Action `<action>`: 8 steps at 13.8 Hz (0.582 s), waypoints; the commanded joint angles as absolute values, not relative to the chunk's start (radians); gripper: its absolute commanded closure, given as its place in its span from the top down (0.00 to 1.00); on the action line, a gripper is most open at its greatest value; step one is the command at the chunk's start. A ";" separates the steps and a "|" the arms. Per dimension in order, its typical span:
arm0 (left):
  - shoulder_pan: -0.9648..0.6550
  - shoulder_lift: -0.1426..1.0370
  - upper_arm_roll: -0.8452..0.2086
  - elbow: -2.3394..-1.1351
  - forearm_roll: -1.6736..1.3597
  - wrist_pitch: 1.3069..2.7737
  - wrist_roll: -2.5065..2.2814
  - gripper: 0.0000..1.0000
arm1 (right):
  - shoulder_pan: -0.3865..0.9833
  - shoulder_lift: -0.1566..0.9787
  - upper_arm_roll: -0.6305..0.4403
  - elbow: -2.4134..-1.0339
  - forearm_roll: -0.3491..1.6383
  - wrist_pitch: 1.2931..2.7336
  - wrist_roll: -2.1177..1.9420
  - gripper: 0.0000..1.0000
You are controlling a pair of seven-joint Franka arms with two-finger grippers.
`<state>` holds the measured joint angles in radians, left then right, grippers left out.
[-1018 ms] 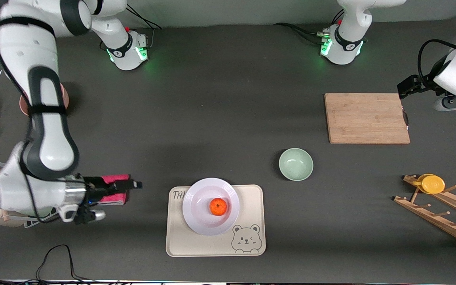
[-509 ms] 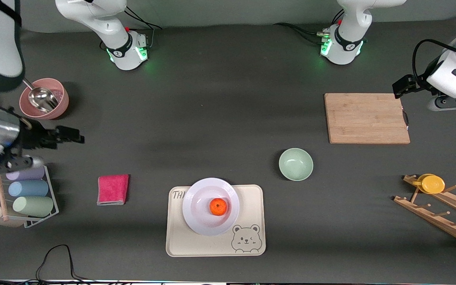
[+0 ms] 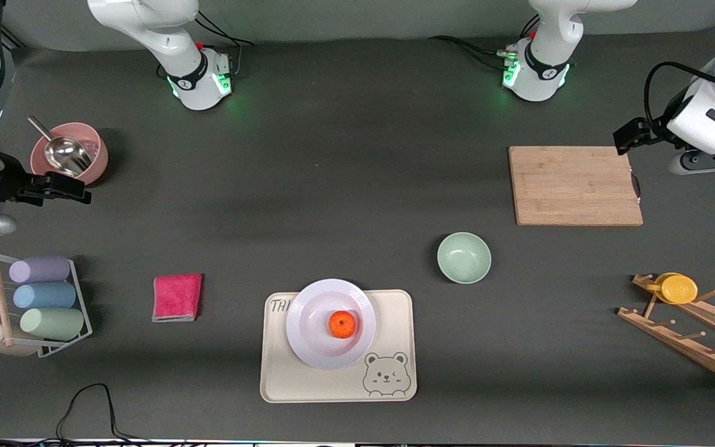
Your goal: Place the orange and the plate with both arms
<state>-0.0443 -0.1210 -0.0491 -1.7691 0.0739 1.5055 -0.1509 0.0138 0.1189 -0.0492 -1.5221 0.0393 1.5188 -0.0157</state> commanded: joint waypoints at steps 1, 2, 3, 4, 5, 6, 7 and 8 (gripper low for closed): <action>-0.037 -0.117 -0.038 -1.737 0.081 1.485 -0.161 1.00 | 0.011 0.097 -0.032 -1.548 -0.014 1.551 0.020 1.00; -0.035 -0.117 -0.028 -1.726 0.081 1.483 -0.152 1.00 | 0.011 0.097 -0.032 -1.548 -0.023 1.551 0.020 1.00; -0.035 -0.120 -0.022 -1.726 0.081 1.477 -0.150 1.00 | 0.011 0.097 -0.034 -1.546 -0.023 1.551 0.020 1.00; -0.037 -0.120 -0.021 -1.721 0.080 1.464 -0.153 1.00 | 0.011 0.097 -0.034 -1.546 -0.023 1.549 0.020 1.00; -0.037 -0.120 -0.023 -1.720 0.080 1.462 -0.159 1.00 | 0.011 0.097 -0.034 -1.546 -0.021 1.545 0.020 1.00; -0.037 -0.120 -0.023 -1.718 0.078 1.460 -0.163 1.00 | 0.011 0.097 -0.035 -1.546 -0.023 1.542 0.020 1.00; -0.037 -0.118 -0.023 -1.714 0.077 1.459 -0.164 1.00 | 0.011 0.095 -0.035 -1.546 -0.023 1.540 0.020 1.00; -0.038 -0.118 -0.023 -1.712 0.077 1.457 -0.166 1.00 | 0.011 0.095 -0.035 -1.546 -0.023 1.542 0.020 1.00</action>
